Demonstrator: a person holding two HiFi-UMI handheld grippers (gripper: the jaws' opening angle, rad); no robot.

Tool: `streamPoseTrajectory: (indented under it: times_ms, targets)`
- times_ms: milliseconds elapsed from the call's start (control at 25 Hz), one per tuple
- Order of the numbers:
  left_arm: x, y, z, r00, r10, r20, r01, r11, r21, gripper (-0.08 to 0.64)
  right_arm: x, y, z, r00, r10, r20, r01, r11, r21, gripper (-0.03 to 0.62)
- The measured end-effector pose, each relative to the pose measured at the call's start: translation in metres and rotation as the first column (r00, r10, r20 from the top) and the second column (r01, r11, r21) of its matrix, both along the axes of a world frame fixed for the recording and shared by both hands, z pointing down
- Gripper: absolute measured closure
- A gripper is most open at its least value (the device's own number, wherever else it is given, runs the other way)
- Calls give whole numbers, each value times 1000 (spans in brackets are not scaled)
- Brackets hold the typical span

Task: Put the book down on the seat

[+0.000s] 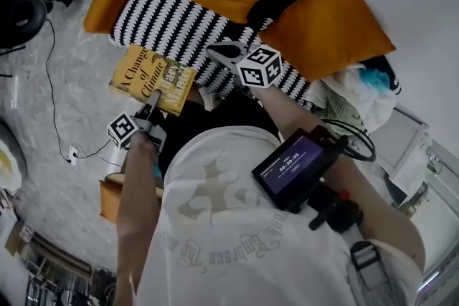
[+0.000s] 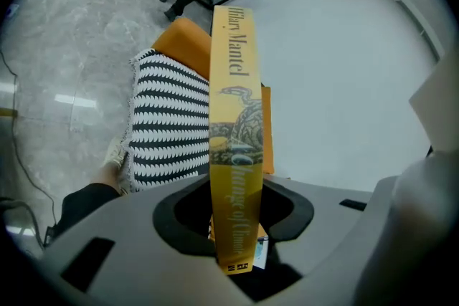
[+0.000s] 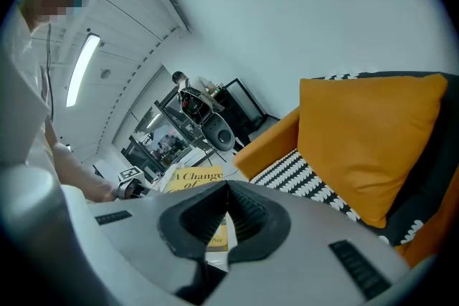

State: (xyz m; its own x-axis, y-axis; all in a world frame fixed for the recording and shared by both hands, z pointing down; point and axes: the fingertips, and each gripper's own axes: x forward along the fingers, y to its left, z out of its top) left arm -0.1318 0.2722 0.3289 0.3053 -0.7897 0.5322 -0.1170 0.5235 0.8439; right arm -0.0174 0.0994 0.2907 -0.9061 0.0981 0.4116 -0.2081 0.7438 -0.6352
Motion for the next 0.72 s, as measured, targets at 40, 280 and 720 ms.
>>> streamPoseTrajectory:
  times_ms: [40, 280, 720]
  targets:
    - [0, -1, 3, 1000, 1, -5, -1, 1000, -8, 416, -1, -1, 2, 1000, -2, -3, 2, 1000, -2, 577]
    - [6, -21, 25, 999, 38, -22, -39, 999, -27, 416, -1, -8, 22, 999, -4, -35, 3, 1000, -17, 578]
    - [4, -29, 62, 996, 82, -35, -84, 993, -78, 416, -1, 2, 51, 995, -20, -101, 15, 999, -48, 578]
